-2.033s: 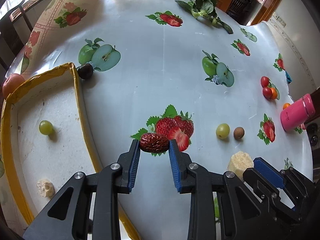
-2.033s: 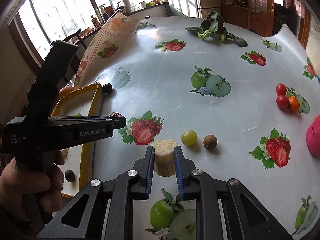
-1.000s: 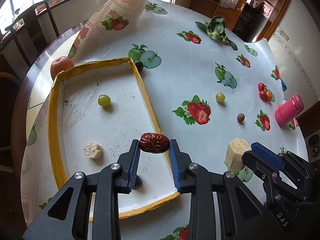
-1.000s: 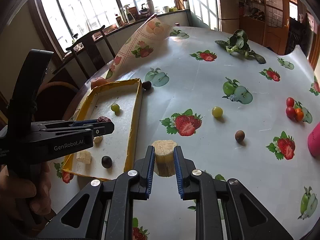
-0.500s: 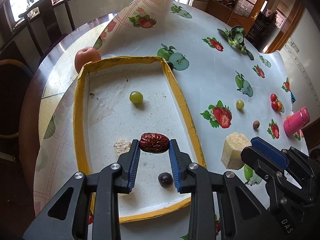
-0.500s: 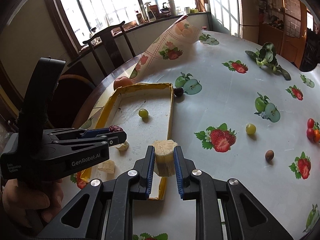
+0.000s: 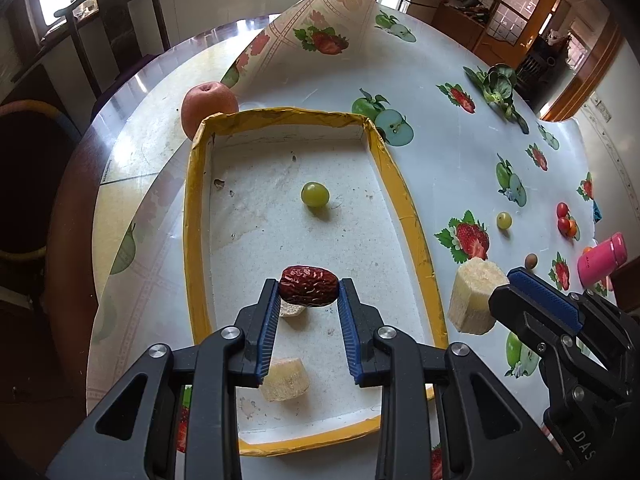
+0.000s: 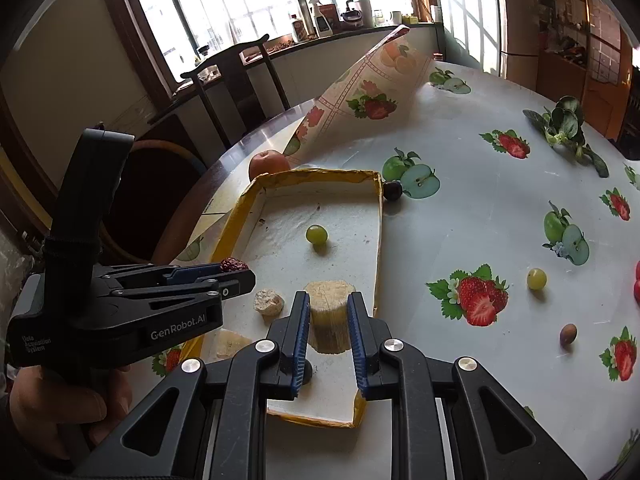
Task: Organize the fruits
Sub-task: 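Carry the red date over the tray with left tool while right tool carries banana chunk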
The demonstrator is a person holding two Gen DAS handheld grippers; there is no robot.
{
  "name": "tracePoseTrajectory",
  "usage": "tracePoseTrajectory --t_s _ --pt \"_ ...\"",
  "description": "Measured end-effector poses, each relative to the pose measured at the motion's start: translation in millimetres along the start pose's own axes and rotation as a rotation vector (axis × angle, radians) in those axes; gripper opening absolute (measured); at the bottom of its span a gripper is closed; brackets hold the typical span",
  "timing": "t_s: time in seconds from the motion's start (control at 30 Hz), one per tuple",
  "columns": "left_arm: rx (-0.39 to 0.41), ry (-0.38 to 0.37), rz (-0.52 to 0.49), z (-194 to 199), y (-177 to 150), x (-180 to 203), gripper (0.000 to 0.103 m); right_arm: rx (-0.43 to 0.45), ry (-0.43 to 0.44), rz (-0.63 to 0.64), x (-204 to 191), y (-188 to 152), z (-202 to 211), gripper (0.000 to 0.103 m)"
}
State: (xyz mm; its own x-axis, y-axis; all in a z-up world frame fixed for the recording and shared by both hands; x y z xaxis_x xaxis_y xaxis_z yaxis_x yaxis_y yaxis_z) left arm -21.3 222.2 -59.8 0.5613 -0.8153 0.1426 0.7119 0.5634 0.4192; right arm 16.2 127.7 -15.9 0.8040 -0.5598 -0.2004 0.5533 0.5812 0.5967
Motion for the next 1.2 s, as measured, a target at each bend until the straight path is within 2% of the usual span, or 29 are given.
tracePoseTrajectory --t_s 0.37,0.7,0.9,1.2 --pt "-0.009 0.011 0.028 -8 6 -14 0.027 -0.019 0.016 0.011 -5 8 -15 0.019" --pt "-0.027 0.031 0.052 -30 25 -26 0.027 -0.048 0.028 -0.002 -5 14 -45 0.019" --pt "-0.062 0.048 0.062 -57 33 -31 0.027 -0.086 0.032 -0.004 -4 18 -73 0.019" --pt "-0.128 0.054 0.076 -84 26 -38 0.027 -0.152 0.039 -0.008 -3 6 -108 0.019"
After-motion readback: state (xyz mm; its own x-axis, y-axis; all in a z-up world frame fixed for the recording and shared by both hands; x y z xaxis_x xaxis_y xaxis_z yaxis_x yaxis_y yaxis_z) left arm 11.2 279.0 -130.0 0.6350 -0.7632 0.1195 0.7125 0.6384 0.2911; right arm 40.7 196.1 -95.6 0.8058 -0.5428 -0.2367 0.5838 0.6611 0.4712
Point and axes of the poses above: each gripper's, at about its wrist camera, not at the fingertips, and z roughly against the way its jaws point, x to its right, y to its top, the point moved 10 cm from there along -z, roughly the way its jaws point, and after that the axes turned 1 degree about x, right-handed, at the moved point
